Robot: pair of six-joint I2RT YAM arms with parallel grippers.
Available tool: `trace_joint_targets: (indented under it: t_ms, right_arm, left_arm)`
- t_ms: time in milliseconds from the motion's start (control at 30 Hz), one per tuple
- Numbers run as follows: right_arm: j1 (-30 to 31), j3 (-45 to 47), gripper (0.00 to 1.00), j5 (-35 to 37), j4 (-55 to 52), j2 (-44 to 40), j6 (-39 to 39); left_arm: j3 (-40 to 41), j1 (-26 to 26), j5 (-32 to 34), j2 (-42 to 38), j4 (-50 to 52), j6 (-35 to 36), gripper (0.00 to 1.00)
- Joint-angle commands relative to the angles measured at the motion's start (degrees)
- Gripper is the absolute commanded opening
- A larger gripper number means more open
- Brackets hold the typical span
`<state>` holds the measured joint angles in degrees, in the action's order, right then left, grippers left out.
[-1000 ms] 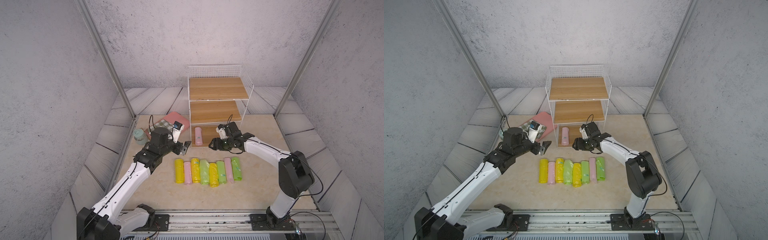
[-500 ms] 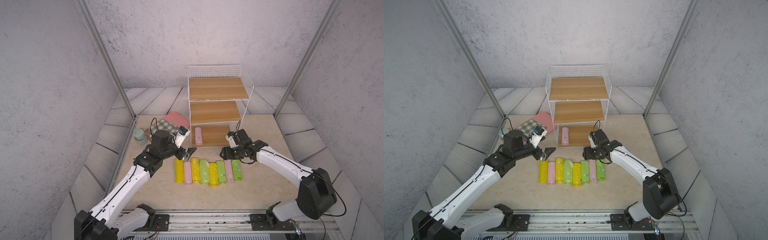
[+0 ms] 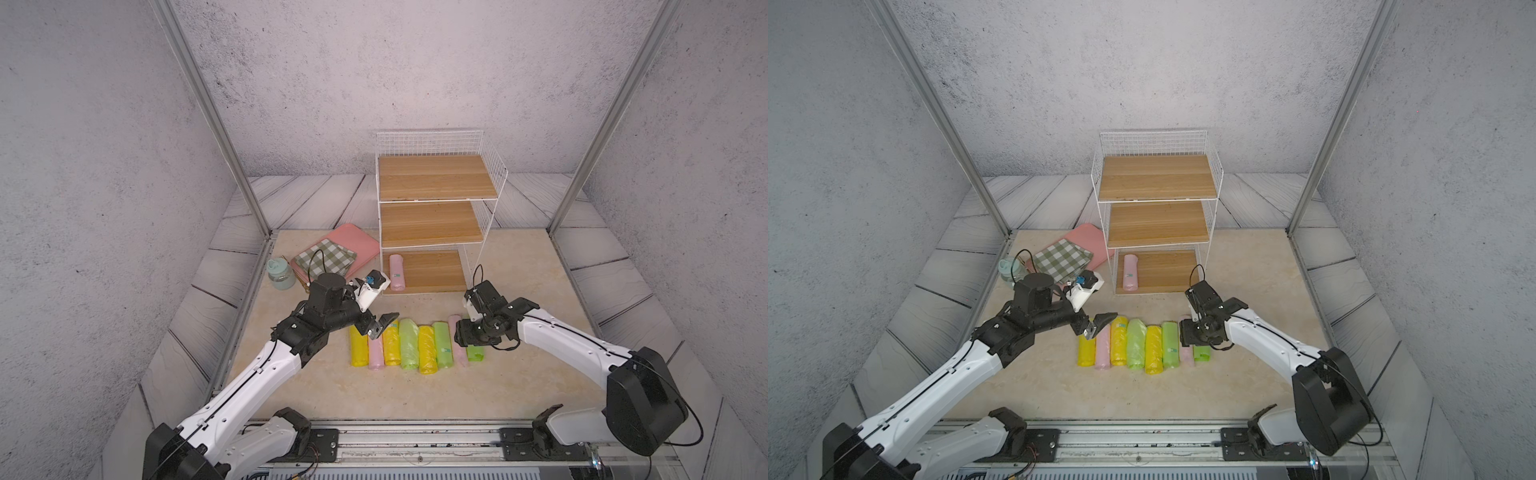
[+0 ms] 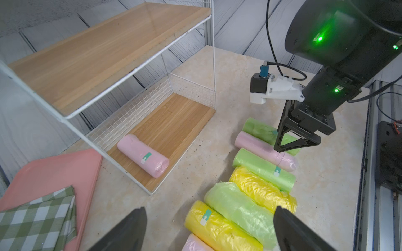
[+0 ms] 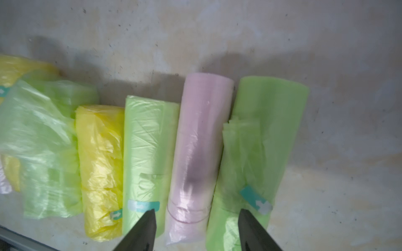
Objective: Sort the rolls of trash bags by color and place them on the shelf
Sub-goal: Pick up the roll of trash bags from the center of the board.
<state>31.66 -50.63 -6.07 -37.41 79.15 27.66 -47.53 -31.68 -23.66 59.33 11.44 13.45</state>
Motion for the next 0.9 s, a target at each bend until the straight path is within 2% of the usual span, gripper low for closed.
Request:
trace_joint_targets:
  t_ms: [0, 233, 400, 867]
  right_arm:
    - [0.59, 0.45, 0.64, 0.26, -0.84, -2.73, 1.49]
    - [1.43, 0.12, 0.59, 0.53, -0.91, -2.69, 2.05]
    - [1.66, -0.25, 0.51, 0.01, -0.93, -2.46, 1.65]
    - [1.70, -2.99, 0.52, -2.46, -0.73, 3.97, 0.51]
  left_arm:
    - [0.86, -1.33, 0.61, 1.29, 0.20, 2.86, 0.97]
    - [0.98, -3.14, 0.37, 3.79, -0.15, 3.95, 0.97]
    - [2.20, -3.47, 0.28, 4.51, -1.52, 4.21, 0.97]
    - [4.73, -5.30, 1.34, 5.91, -4.09, 5.44, 0.97]
